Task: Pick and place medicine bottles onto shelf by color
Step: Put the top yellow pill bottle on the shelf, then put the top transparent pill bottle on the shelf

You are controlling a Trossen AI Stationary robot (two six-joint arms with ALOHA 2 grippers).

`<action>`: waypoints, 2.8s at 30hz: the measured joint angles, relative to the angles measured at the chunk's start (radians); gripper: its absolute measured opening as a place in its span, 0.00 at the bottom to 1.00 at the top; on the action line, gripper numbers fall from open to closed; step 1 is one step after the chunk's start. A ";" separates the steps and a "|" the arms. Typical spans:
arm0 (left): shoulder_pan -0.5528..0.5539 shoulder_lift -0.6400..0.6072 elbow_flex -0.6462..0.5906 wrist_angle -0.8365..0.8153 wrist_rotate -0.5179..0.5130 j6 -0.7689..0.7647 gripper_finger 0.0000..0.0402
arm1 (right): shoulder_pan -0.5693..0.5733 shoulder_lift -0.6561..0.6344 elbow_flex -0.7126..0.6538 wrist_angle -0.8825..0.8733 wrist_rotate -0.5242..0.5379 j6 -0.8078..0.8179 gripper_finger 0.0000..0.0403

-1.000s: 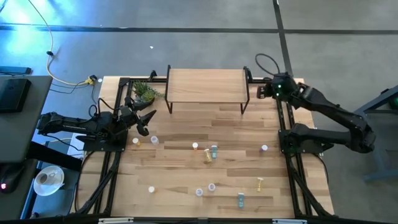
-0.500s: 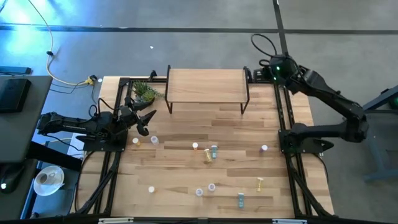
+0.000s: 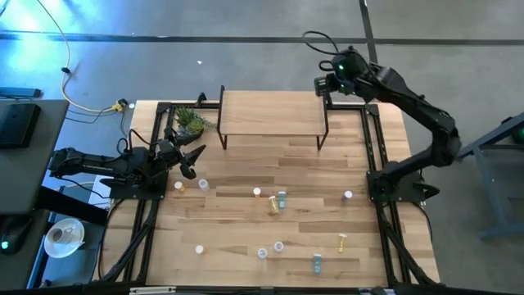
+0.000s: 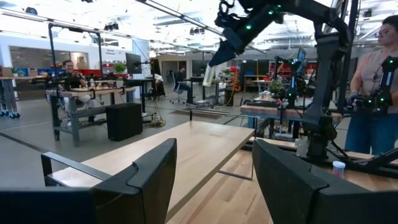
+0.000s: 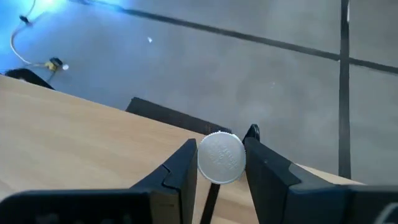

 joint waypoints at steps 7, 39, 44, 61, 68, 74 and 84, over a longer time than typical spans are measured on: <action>0.000 0.000 0.000 -0.006 0.000 0.000 0.50 | -0.058 0.137 0.098 -0.015 -0.108 -0.024 0.26; 0.000 0.000 0.000 -0.008 -0.004 0.000 0.50 | -0.035 0.324 0.102 -0.046 -0.236 -0.086 0.26; 0.000 0.000 0.000 -0.007 -0.004 0.000 0.50 | -0.035 0.324 0.102 -0.067 -0.212 -0.086 0.26; 0.000 0.000 0.000 -0.008 -0.003 0.001 0.50 | -0.035 0.324 0.101 -0.067 -0.214 -0.092 0.26; 0.000 0.000 0.000 -0.007 -0.003 0.001 0.50 | -0.035 0.324 0.101 -0.067 -0.202 -0.093 0.37; 0.000 0.000 0.000 -0.007 -0.003 0.001 0.50 | -0.035 0.324 0.101 -0.066 -0.202 -0.091 0.41; 0.000 0.000 0.000 -0.009 -0.003 0.001 0.50 | -0.035 0.322 0.112 -0.067 -0.203 -0.132 0.41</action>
